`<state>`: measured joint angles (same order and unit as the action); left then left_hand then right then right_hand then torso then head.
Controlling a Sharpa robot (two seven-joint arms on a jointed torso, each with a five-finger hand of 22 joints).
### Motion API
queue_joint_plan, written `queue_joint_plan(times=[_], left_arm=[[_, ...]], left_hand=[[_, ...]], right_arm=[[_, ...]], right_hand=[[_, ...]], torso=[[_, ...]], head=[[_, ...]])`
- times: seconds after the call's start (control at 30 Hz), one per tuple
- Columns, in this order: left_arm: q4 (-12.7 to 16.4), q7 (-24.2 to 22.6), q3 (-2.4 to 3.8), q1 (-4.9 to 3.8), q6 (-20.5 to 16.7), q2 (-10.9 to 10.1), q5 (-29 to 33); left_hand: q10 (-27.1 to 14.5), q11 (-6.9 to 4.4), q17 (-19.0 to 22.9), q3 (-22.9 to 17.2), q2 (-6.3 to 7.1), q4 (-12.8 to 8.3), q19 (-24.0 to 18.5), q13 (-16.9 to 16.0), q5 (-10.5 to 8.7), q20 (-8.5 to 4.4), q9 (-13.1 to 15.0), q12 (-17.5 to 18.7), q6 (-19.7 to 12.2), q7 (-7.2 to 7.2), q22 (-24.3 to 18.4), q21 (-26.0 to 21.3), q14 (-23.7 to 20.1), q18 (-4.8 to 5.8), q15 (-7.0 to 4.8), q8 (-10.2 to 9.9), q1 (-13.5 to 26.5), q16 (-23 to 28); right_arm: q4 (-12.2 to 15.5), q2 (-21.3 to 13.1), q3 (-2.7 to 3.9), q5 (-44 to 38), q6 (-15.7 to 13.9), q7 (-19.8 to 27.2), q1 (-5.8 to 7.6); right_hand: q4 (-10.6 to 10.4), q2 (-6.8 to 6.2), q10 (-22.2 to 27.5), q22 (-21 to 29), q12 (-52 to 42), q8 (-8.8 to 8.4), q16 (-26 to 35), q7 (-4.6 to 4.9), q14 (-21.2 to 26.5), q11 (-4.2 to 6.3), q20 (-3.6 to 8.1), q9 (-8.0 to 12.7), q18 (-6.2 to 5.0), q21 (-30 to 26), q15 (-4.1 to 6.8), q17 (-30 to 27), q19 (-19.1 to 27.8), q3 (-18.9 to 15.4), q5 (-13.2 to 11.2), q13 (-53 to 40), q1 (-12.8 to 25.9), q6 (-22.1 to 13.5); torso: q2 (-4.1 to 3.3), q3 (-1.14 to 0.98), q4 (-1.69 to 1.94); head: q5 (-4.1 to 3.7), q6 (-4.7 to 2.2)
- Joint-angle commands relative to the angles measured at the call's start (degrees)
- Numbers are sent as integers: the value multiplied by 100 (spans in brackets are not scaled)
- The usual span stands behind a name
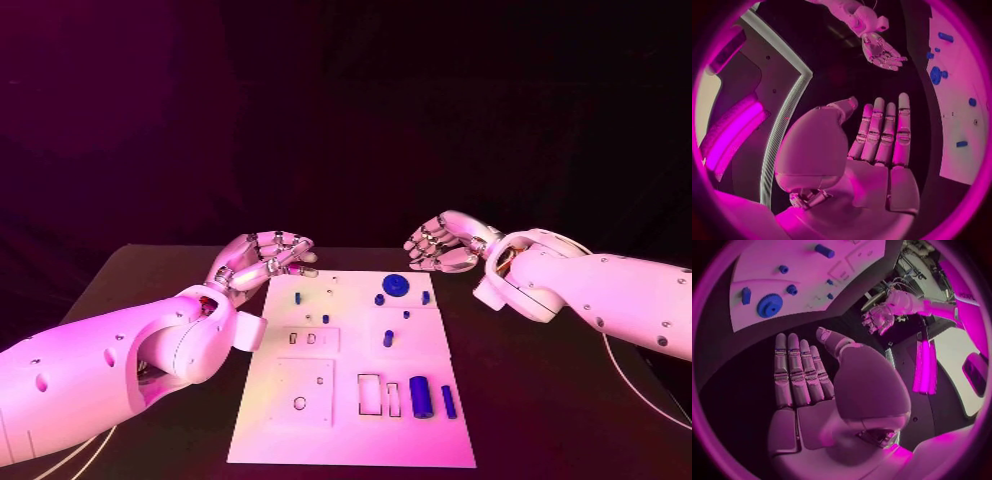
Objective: Assemble the parts on the task board
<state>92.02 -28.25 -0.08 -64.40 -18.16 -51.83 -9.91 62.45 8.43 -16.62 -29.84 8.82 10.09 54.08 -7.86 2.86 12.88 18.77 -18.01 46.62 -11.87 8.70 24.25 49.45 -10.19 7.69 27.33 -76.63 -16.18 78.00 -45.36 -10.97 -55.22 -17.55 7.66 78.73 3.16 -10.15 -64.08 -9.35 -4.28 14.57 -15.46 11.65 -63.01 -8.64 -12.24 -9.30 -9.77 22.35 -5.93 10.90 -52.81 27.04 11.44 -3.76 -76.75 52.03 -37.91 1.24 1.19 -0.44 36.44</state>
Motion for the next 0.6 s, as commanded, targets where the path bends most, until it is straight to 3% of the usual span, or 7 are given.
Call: queue_joint_plan(times=[0.03,0.07,0.1,0.13,0.2,0.3,0.6], left_arm=[[133,223,10,-11,115,-80,-798],[161,246,10,-12,111,-98,-867],[181,262,10,-12,110,-110,-910],[209,283,11,-11,110,-124,-958],[277,327,11,-11,110,-153,-1036],[382,380,11,-10,123,-187,-1079],[583,428,12,-10,138,-249,-855]], left_hand=[[98,-68,-119,-111,96,-192,107,-188,43,-65,305,-301,-29,51,114,232,8,-19,-65,417,-125,34],[61,-97,-185,-142,100,-280,113,-300,33,-92,447,-468,-99,83,192,374,26,-8,-84,606,-153,45],[55,-107,-203,-146,102,-298,116,-332,25,-102,483,-516,-113,89,214,414,35,-11,-87,655,-154,45],[58,-122,-237,-152,105,-325,129,-387,29,-113,536,-601,-125,92,255,487,72,-10,-107,729,-156,32],[36,-136,-288,-157,114,-377,191,-464,30,-140,604,-717,-153,102,335,633,132,-14,-130,824,-179,8],[-158,-138,-417,-215,114,-412,44,-683,24,-170,756,-1021,-303,103,537,959,126,11,-132,1025,-137,47],[-305,-129,-538,-326,98,-360,-138,-835,28,-155,834,-1248,-386,93,698,1218,121,10,-127,1143,-44,97]], right_arm=[[87,24,2,-1245,390,-424,39],[114,28,2,-1377,390,-474,45],[137,30,2,-1472,381,-517,50],[170,33,2,-1597,350,-591,54],[246,43,2,-1884,254,-773,62],[336,75,2,-2259,140,-1040,69],[408,287,-4,-2907,-9,-1449,61]], right_hand=[[-16,-101,-255,-104,12,53,-87,-53,-275,84,103,-12,-67,191,105,129,-173,53,8,-17,26,158],[-15,-124,-365,-162,12,58,-130,-78,-402,117,151,-17,-66,290,153,198,-247,77,6,-21,27,208],[-14,-125,-371,-166,12,59,-134,-79,-411,120,154,-17,-66,297,157,203,-252,78,6,-21,27,211],[-15,-149,-523,-279,5,70,-255,-126,-673,178,240,-26,-70,494,250,325,-418,82,1,-30,34,285],[-15,-153,-571,-325,8,72,-297,-138,-758,198,274,-29,-69,569,281,373,-468,86,0,-31,32,311],[0,-150,-662,-606,64,40,-472,-147,-1059,257,418,-23,-46,997,377,605,-591,164,12,-13,-8,404],[-215,-351,-690,-1271,68,-101,-1237,-218,-1830,341,591,-6,-62,1938,559,1491,-852,325,9,-11,175,497]], torso=[[-111,25,43],[-132,30,51],[-143,32,56],[-156,35,62],[-186,41,77],[-220,52,86],[-296,60,80]], head=[[-64,-15],[-77,-17],[-84,-20],[-90,-16],[-98,-22],[-111,-5],[-135,-9]])
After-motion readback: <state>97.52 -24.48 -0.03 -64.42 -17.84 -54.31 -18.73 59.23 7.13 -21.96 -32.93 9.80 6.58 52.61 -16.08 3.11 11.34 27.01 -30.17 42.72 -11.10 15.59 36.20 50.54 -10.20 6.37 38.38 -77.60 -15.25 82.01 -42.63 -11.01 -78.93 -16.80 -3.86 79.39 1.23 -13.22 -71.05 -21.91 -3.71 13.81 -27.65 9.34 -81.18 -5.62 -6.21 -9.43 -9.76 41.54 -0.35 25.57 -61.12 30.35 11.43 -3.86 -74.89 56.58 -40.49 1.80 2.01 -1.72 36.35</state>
